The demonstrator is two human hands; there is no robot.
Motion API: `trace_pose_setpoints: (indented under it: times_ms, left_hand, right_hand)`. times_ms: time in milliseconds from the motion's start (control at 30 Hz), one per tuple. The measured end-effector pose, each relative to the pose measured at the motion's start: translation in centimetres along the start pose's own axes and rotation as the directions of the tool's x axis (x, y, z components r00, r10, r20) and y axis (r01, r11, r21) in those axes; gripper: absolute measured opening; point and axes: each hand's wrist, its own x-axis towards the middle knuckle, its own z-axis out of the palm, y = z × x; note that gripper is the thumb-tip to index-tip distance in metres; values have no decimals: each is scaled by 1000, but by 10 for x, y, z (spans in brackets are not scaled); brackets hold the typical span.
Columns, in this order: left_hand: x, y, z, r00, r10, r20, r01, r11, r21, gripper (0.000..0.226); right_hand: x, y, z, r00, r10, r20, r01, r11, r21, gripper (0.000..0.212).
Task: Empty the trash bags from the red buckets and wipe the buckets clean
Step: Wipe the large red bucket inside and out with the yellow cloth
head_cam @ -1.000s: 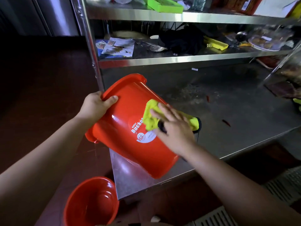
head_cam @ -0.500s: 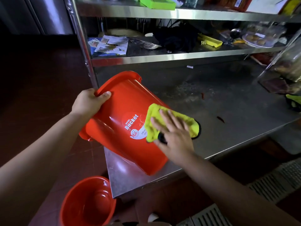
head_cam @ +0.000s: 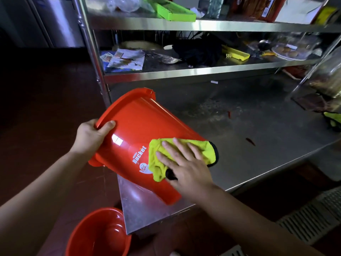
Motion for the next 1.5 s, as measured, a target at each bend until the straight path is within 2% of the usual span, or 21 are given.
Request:
trace_pose_setpoints:
  times_ms: [67,133,233,300,367,400,433,533,600,733,800,867,967,1067,1167,1267,1400,1500]
  left_hand:
    - [-8,-10,-7,1000,-22,-14,22,998,-55,22]
    - [-16,-20,-14,999,-30,-15,29,995,-95,19]
    - [-27,-34,-24,997,-69,19,71,989,-131,25]
    - [-32,-41,-30,995,-90,51,97,983,-158,28]
    - [-34,-43,-33,993,-93,70,104,978,-178,26]
    - [-35,-43,-33,993,-92,70,104,978,-182,23]
    - [-36,-43,-33,993,-90,70,101,978,-182,20]
    - [-38,-46,-34,992,-99,76,112,977,-183,17]
    - [-41,-52,-36,991,-108,75,121,973,-196,20]
    - [-45,-57,-39,994,-98,53,106,978,-178,16]
    - [-45,-58,-41,995,-80,53,88,983,-158,16]
    - [-45,-59,-44,995,-76,59,85,982,-166,14]
    - [-46,-58,-43,993,-77,85,92,979,-182,10]
    - [-51,-59,-44,995,-69,71,79,983,-164,13]
    - [-63,-66,-51,997,-56,49,62,988,-141,10]
    - [-72,-64,-58,998,-13,67,20,993,-116,11]
    - [-49,-26,-63,998,45,46,-49,993,105,25]
    - [-24,1,-66,992,-68,111,74,996,-50,34]
  right_hand:
    - [15,7,-6,993,121,-5,-120,986,111,63]
    - [33,20,-12,964,252,81,-265,929,258,58]
    - [58,38,-11,876,395,276,-482,737,474,47]
    - [72,43,-12,796,475,375,-606,610,510,35]
    - [84,40,-14,736,517,438,-675,517,526,36]
    - [90,34,-15,725,530,440,-687,519,509,38]
    - [95,27,-15,738,541,402,-674,576,462,40]
    - [105,-6,-14,864,465,193,-503,815,288,52]
    - [109,-32,-15,923,369,106,-383,908,170,60]
    - [122,-87,-9,986,155,61,-158,987,40,73]
    - [131,-105,-5,996,29,80,-30,1000,4,73]
    - [139,-106,-5,995,-34,93,36,999,-22,70]
    - [143,-81,-10,997,10,79,-14,999,42,70]
    - [134,-44,-12,979,170,108,-188,965,182,64]
    - [108,-4,-12,912,342,226,-404,843,354,54]
    - [83,10,-16,829,454,328,-554,750,362,52]
    - [80,-18,-20,903,366,224,-419,863,282,60]
    - [77,-50,-24,949,276,155,-301,938,172,67]
